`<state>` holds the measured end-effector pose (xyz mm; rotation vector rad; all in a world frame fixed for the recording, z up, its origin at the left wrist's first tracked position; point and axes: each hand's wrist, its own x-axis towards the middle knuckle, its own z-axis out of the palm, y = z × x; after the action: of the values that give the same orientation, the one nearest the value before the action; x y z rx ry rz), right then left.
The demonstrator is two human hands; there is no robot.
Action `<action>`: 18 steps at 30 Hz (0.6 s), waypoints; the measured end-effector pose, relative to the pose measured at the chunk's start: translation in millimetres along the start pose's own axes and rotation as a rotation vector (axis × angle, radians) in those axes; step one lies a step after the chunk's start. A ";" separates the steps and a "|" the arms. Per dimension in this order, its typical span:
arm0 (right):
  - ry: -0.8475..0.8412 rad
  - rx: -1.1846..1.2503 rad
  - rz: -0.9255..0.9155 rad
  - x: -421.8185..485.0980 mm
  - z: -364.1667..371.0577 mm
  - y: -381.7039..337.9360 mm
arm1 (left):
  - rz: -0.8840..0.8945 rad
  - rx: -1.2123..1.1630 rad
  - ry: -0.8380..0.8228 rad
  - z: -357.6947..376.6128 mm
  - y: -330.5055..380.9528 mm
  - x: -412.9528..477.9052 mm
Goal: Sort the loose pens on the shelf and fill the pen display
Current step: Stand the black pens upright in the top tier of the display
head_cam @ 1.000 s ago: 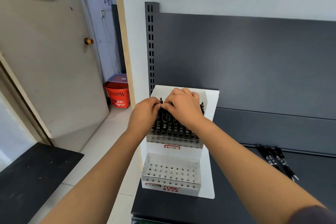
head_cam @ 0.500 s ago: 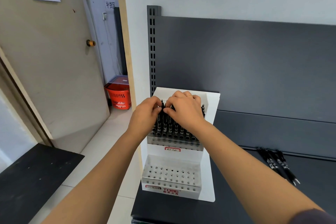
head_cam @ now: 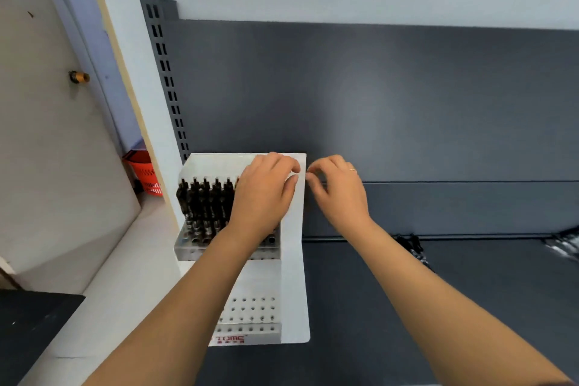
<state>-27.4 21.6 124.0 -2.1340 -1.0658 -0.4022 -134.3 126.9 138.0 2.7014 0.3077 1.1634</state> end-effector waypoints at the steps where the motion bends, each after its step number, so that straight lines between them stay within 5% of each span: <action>1: -0.024 -0.004 0.034 -4.1 -5.4 17.2 | 0.031 -0.018 -0.032 10.7 12.0 3.8; 10: -0.308 -0.010 0.219 -34.1 -55.1 159.8 | 0.054 -0.124 -0.347 121.1 108.4 26.1; 18: -0.560 -0.031 0.341 -54.7 -61.4 265.9 | -0.126 -0.070 -0.794 219.1 151.8 14.1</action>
<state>151.4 -162.4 16.2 -2.4650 -0.9514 0.3636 53.2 -34.3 37.4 2.7650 0.2884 0.0195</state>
